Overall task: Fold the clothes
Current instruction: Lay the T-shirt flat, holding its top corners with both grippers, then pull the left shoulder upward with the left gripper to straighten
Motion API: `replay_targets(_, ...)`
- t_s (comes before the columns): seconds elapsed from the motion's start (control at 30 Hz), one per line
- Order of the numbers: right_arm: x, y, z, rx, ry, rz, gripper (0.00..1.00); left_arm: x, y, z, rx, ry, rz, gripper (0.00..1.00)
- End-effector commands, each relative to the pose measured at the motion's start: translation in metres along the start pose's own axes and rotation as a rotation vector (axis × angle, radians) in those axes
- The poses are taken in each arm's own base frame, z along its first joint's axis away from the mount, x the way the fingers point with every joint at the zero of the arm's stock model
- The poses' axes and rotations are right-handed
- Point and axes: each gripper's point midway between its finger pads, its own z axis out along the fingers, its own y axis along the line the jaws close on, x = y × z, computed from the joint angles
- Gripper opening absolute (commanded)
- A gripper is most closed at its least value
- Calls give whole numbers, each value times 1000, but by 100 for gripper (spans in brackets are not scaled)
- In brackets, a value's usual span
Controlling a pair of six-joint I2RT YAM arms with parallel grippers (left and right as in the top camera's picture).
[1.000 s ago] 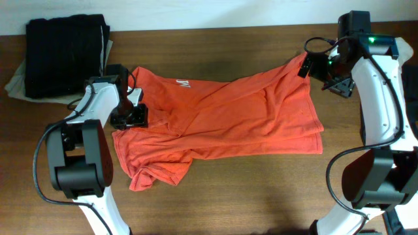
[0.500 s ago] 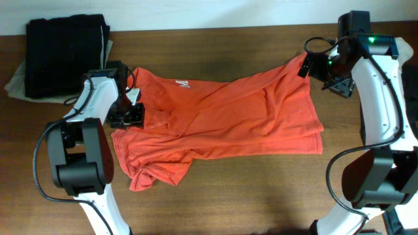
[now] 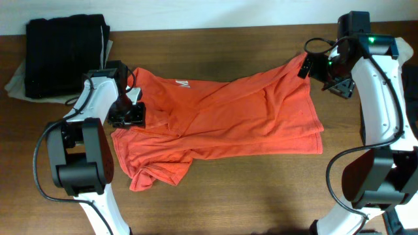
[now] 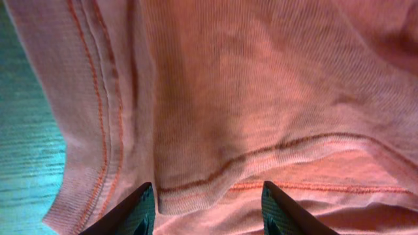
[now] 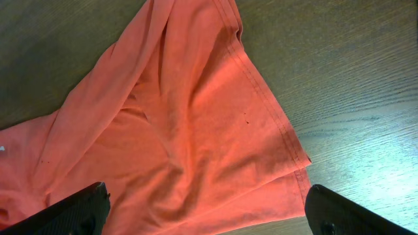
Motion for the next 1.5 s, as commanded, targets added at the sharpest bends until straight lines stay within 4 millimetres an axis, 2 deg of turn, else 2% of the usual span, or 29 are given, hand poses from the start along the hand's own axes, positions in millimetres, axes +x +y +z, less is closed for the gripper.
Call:
replay_targets(0.0, 4, -3, 8, 28, 22, -15, 99, 1, 8, 5, -12, 7, -9, 47)
replay_targets(0.27, 4, -3, 8, 28, 23, -14, 99, 3, 9, 5, -12, 15, -13, 31)
replay_targets(0.37, 5, -3, 8, 29, 24, -14, 99, 5, 9, 7, -12, 19, -13, 29)
replay_targets(0.57, 5, -3, 8, 29, 25, -14, 99, 5, 9, 7, -12, 17, -14, 1)
replay_targets(0.63, 6, -4, 8, 31, 31, -14, 99, 3, 9, 5, -12, 12, -15, 1)
replay_targets(0.73, 6, -4, 8, 31, 30, -14, 99, -4, 7, -14, -4, 0, -44, 0)
replay_targets(0.83, 5, -3, 8, 30, 27, -14, 99, -19, 2, -55, 14, -48, -41, 1)
replay_targets(0.87, 5, -3, 8, 28, 24, -14, 99, -28, -3, -77, 34, -83, -37, 0)
replay_targets(0.97, 4, -3, 9, 28, 23, -14, 99, -49, -9, -116, 57, -185, -26, 0)
replay_targets(1.1, 7, -4, 12, 31, 31, -13, 99, -71, -15, -137, 93, -293, -31, 1)
replay_targets(1.23, 10, -3, 20, 20, 42, -9, 99, -113, -38, -158, 229, -478, -17, 1)
replay_targets(1.37, 14, -4, 27, 13, 59, -8, 99, -160, -49, -184, 252, -686, -26, 1)
replay_targets(1.47, 15, -4, 28, 14, 61, -8, 99, -197, -57, -213, 248, -885, 24, 0)
